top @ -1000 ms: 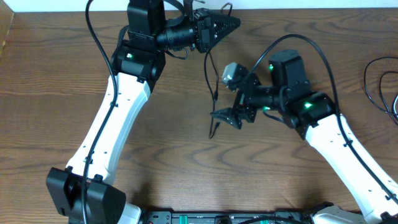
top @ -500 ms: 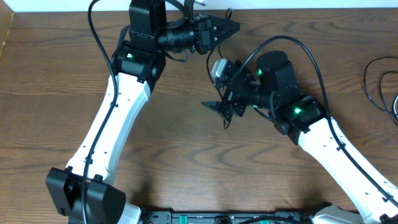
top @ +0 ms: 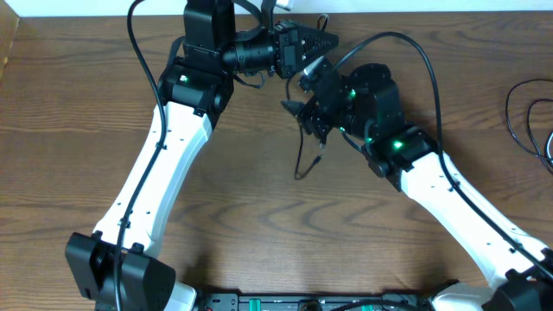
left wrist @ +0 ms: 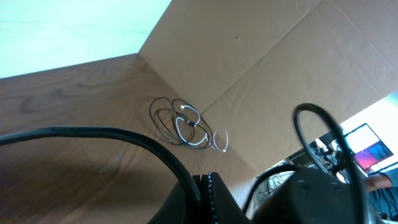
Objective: Untangle cables
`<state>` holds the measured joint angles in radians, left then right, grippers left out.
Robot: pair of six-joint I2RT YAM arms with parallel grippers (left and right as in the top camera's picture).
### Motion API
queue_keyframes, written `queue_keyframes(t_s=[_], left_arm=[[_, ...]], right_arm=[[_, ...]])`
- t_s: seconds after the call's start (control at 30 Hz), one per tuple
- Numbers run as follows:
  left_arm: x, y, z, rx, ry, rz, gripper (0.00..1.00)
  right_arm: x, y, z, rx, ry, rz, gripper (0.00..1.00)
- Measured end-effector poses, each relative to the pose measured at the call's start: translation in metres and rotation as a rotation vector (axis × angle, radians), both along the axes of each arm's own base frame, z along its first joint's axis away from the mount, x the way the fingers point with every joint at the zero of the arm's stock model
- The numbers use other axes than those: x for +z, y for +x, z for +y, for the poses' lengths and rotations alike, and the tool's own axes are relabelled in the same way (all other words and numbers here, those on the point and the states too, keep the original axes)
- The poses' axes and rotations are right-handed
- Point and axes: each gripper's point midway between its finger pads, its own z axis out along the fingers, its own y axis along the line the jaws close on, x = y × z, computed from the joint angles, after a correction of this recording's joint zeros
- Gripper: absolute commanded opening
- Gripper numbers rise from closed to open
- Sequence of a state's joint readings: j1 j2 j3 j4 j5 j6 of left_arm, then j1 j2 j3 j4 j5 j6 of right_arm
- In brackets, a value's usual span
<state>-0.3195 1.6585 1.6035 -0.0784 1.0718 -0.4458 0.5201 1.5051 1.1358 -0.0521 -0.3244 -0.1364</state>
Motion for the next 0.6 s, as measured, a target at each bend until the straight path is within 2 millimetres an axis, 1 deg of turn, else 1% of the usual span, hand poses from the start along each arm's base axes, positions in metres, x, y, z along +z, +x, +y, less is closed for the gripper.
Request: queue_keyframes(t_s=[0.07,0.1,0.27,0.3,0.33,0.4,0.43,0.5,0.53,0.6], left_arm=[[0.0,-0.0006,-0.0009,-0.002,0.0,0.0,0.07],[0.0,-0.0007,-0.001,-0.002,0.0,0.0,0.07],[0.0001,-0.001,-0.0013,-0.003,0.0,0.0,0.08],[0.0001,-0.001,-0.0013,-0.003,0.0,0.0,0.09],[0.0,-0.0009,-0.0013,-0.003,0.0,-0.001,0.17],[0.0,-0.0008,-0.0013,-0.002,-0.001,0.003,0.4],[0.0001,-0.0007,-0.0011,-0.003,0.001,-0.005,0.55],[0.0004,-0.0003,-0.0007,-0.001,-0.001,0.0,0.7],[0.0004,0.0006,0.0004,0.002,-0.001,-0.005,0.8],[0.0005,0.0039,0.0043,0.016,-0.001,-0.002,0.88]], right_arm=[[-0.0056,0.0016,0.0009,-0.01,0.006,0.025,0.04],[-0.0077,0.002,0.0013,-0.017,0.013,0.041,0.01],[-0.0091,0.0026,0.0014,-0.026,0.023,0.057,0.01],[-0.0091,0.0026,0.0014,-0.028,0.026,0.06,0.01],[-0.0092,0.0026,0.0014,-0.03,0.029,0.064,0.01],[-0.0092,0.0026,0.0013,-0.033,0.033,0.069,0.01],[-0.0093,0.0027,0.0012,-0.036,0.036,0.073,0.01],[-0.0097,0.0026,0.001,-0.039,0.038,0.078,0.01],[-0.0103,0.0024,0.0008,-0.041,0.038,0.083,0.01],[-0.0133,0.0012,0.0001,-0.043,0.034,0.098,0.01]])
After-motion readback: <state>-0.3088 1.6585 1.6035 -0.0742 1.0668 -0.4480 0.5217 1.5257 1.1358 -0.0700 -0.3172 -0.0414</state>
